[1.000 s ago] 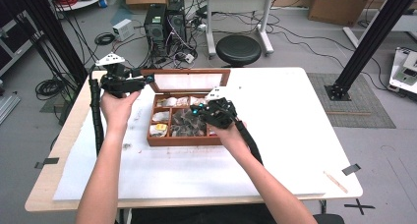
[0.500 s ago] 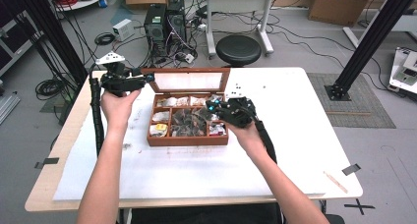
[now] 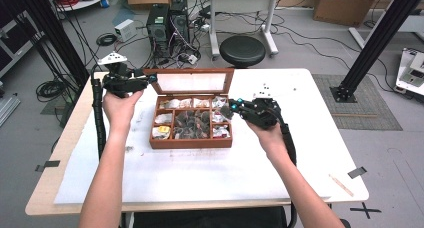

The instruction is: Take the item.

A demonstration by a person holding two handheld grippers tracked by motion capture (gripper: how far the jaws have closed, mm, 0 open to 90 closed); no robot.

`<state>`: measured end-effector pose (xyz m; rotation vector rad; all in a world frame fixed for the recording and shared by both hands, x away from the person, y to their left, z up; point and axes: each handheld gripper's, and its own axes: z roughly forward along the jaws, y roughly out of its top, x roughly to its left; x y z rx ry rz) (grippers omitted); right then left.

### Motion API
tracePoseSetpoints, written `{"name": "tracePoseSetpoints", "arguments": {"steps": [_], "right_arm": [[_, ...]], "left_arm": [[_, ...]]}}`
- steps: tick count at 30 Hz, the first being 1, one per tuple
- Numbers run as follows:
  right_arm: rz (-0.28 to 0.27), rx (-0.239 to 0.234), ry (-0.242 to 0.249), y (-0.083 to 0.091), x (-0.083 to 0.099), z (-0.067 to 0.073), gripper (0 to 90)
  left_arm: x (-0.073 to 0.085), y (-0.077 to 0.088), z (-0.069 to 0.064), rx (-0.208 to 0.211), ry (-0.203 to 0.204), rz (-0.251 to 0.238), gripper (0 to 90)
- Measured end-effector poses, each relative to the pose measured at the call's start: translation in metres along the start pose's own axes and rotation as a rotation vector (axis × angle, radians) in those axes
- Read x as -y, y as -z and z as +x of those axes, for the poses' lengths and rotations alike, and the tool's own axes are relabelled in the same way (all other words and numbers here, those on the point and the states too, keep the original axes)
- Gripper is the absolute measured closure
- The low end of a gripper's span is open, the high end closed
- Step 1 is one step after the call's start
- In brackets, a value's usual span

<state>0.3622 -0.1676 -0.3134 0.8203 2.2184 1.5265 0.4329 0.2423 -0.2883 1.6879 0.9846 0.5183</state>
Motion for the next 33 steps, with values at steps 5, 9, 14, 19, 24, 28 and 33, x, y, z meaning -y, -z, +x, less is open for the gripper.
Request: {"name": "tracePoseSetpoints", "arguments": {"steps": [5, 9, 14, 19, 24, 28, 33], "right_arm": [[-0.023, 0.022, -0.021, 0.014, 0.004, -0.01, 90.0], [-0.047, 0.037, -0.032, 0.027, 0.006, -0.018, 90.0], [-0.058, 0.064, -0.05, 0.039, 0.011, -0.027, 90.0], [-0.055, 0.095, -0.053, 0.05, 0.017, -0.034, 90.0], [-0.058, 0.123, -0.065, 0.059, 0.024, -0.042, 90.0], [-0.06, 0.14, -0.08, 0.065, 0.03, -0.048, 90.0], [-0.055, 0.169, -0.085, 0.07, 0.037, -0.056, 90.0]], "left_arm": [[-0.001, 0.0, 0.0, -0.002, -0.001, 0.001, 43.0], [-0.001, -0.001, 0.0, -0.004, -0.001, -0.001, 43.0], [-0.001, -0.001, 0.0, -0.004, 0.001, -0.001, 43.0], [-0.001, -0.001, 0.0, -0.004, 0.001, -0.002, 43.0], [-0.001, -0.001, 0.0, -0.005, 0.0, -0.001, 43.0], [-0.001, -0.001, 0.0, -0.007, -0.001, 0.0, 43.0], [-0.001, -0.001, 0.0, -0.01, -0.002, -0.001, 42.9]]}}
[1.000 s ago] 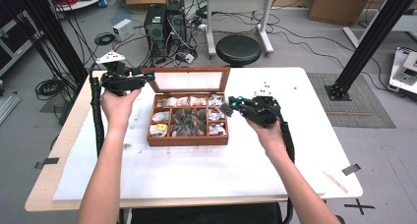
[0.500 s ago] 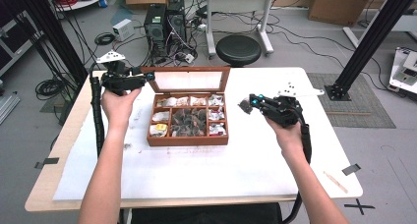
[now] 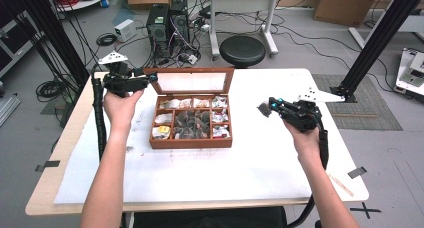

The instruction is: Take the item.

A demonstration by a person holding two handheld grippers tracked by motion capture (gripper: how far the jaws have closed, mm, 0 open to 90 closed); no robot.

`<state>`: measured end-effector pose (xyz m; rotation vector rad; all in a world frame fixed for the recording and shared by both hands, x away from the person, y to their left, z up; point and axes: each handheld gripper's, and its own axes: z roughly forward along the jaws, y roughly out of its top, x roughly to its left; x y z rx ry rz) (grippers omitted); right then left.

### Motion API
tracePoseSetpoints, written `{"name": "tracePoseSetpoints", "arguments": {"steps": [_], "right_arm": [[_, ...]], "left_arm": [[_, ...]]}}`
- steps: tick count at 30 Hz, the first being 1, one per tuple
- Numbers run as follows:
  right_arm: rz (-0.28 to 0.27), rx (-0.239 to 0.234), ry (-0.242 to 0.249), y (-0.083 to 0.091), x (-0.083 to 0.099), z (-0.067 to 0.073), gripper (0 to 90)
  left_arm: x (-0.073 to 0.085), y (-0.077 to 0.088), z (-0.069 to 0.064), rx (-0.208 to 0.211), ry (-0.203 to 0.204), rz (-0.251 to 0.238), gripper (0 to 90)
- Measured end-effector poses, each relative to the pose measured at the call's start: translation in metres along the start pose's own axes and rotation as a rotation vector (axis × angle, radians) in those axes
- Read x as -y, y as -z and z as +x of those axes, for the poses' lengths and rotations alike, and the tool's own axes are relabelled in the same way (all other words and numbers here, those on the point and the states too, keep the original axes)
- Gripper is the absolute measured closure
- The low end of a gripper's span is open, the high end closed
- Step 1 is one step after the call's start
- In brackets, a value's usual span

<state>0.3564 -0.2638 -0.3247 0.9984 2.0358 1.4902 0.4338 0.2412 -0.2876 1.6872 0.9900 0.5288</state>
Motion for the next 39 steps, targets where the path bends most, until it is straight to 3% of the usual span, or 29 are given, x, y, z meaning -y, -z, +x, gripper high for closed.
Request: {"name": "tracePoseSetpoints", "arguments": {"steps": [21, 39], "right_arm": [[0.06, 0.096, -0.02, -0.003, 0.023, -0.024, 90.0], [0.101, 0.108, -0.017, -0.009, 0.034, -0.028, 90.0]], "left_arm": [[0.001, 0.001, 0.0, 0.001, -0.001, 0.001, 42.9], [0.001, 0.001, 0.0, 0.005, -0.001, 0.0, 42.8]]}}
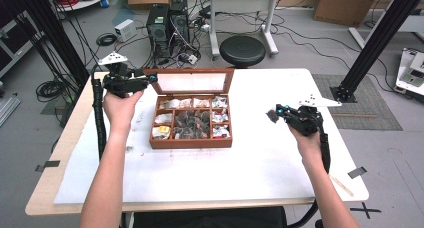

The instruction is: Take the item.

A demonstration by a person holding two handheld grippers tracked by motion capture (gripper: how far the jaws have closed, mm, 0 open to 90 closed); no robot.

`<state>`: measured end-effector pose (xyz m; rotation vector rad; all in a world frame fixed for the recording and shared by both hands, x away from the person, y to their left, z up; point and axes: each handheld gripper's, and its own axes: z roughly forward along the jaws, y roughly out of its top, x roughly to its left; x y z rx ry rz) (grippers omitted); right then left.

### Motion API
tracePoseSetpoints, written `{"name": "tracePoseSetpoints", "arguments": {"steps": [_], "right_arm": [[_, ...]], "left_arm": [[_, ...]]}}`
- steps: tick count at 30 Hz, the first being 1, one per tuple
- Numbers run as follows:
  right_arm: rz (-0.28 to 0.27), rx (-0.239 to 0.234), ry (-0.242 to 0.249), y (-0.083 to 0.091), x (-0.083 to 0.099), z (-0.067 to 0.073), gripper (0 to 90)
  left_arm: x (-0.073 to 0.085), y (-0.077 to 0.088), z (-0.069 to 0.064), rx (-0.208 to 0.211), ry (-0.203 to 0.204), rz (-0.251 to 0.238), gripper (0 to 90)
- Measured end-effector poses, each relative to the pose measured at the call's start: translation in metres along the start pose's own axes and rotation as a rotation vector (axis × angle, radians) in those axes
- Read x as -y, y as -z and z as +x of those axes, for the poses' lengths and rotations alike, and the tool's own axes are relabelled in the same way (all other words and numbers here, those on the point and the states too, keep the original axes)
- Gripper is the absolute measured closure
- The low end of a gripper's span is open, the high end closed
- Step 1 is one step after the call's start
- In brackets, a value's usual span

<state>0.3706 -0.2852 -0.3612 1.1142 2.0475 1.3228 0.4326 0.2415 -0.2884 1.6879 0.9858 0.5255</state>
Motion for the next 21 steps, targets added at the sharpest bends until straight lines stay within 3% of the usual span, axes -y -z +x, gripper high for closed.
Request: {"name": "tracePoseSetpoints", "arguments": {"steps": [9, 21], "right_arm": [[0.028, -0.007, 0.0, -0.003, 0.0027, 0.001, 88.9], [0.01, 0.013, -0.048, -0.0019, 0.0036, -0.0049, 65.2]], "left_arm": [[0.0005, 0.0001, 0.0, 0.001, 0.001, -0.002, 42.7], [0.0012, 0.0003, 0.0003, 0.005, 0.004, -0.003, 42.5]]}}
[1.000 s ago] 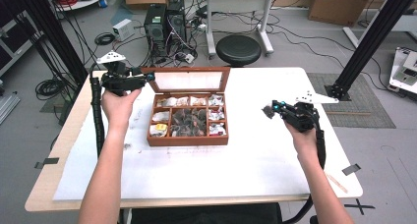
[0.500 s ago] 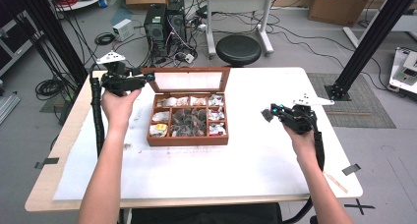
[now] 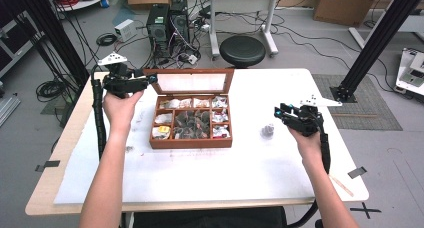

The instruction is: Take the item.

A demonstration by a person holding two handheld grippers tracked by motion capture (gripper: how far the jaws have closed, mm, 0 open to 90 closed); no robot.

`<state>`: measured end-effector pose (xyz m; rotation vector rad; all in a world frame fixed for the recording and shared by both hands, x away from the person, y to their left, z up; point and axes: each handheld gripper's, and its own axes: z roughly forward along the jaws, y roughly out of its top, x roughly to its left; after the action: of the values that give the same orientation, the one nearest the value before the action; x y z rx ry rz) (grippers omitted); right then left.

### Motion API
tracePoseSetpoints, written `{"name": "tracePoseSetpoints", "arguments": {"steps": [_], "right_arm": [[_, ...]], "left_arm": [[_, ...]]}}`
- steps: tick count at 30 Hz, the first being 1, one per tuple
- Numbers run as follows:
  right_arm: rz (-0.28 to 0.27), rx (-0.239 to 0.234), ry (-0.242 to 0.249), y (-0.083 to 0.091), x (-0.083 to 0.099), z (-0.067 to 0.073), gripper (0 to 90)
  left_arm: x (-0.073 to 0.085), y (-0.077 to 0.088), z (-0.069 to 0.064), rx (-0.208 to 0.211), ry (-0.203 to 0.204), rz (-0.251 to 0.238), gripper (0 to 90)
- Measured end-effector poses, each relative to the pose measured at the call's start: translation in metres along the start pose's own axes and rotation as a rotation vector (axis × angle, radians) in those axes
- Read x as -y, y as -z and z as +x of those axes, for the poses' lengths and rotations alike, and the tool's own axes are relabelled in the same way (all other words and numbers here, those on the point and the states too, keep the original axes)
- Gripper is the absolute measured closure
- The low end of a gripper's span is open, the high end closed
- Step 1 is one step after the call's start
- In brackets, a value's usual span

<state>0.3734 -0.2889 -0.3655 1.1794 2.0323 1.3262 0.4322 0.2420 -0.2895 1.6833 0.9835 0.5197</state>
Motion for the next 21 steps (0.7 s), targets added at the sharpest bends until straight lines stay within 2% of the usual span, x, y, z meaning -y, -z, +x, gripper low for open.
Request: {"name": "tracePoseSetpoints", "arguments": {"steps": [2, 8, 11, 17, 21], "right_arm": [[-0.008, -0.002, -0.016, 0.001, -0.001, -0.001, 58.5], [-0.031, -0.03, -0.067, 0.003, -0.003, -0.004, 47.7], [-0.043, -0.024, -0.066, 0.003, -0.005, -0.003, 42.7], [-0.11, -0.046, -0.078, 0.008, -0.005, -0.004, 32.9], [-0.124, -0.048, -0.083, 0.012, -0.005, -0.004, 31.3]], "left_arm": [[0.0, 0.0, 0.0, 0.001, 0.001, 0.001, 42.3], [-0.001, -0.001, 0.002, 0.007, 0.003, 0.004, 42.1], [0.0, -0.002, 0.003, 0.013, 0.014, -0.005, 41.5], [0.002, -0.002, 0.003, 0.017, 0.02, -0.008, 40.3], [0.003, -0.001, 0.002, 0.014, 0.022, -0.008, 40.3]]}}
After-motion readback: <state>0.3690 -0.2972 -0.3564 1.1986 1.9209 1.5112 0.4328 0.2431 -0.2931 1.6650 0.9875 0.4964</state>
